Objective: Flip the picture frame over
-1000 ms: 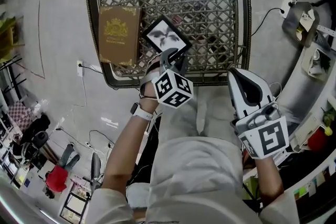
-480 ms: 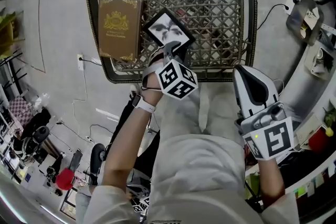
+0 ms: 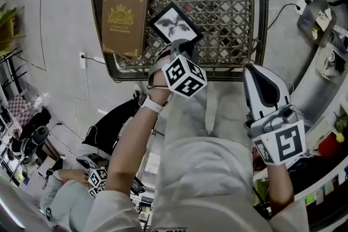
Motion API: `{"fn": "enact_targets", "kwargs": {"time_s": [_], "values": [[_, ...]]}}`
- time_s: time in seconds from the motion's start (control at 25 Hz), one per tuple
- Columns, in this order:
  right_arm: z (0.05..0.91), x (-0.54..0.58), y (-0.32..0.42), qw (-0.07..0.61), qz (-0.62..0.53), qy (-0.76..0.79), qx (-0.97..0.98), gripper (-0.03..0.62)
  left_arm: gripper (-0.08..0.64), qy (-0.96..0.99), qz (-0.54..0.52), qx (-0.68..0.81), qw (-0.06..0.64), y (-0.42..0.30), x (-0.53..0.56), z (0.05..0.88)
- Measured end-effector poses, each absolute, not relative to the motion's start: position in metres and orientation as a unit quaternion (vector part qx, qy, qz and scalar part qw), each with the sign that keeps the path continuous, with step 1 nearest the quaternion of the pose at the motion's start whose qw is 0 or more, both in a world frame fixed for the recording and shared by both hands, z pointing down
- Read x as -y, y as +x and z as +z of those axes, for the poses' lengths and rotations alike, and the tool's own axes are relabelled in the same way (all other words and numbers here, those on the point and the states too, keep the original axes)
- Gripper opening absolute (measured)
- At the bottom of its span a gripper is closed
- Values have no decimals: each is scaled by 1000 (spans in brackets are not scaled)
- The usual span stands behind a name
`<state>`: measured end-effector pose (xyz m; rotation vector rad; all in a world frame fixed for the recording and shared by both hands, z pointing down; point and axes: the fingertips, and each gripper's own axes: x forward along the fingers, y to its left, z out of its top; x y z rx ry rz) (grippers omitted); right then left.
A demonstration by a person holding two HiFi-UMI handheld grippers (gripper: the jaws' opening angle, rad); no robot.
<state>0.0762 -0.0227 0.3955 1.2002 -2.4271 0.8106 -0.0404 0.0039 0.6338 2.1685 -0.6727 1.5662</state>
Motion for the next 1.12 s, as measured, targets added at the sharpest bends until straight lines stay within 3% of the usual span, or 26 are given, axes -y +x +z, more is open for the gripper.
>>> {"fn": "enact_targets", "kwargs": {"time_s": [0.4,1.12], "values": [[391,16,81,153,278,424,848,17,74,776,530,264,218,-40,-1,627],[380,9,86,146,270,422,853,17,74,779,383,328,373,-26,10,572]]}}
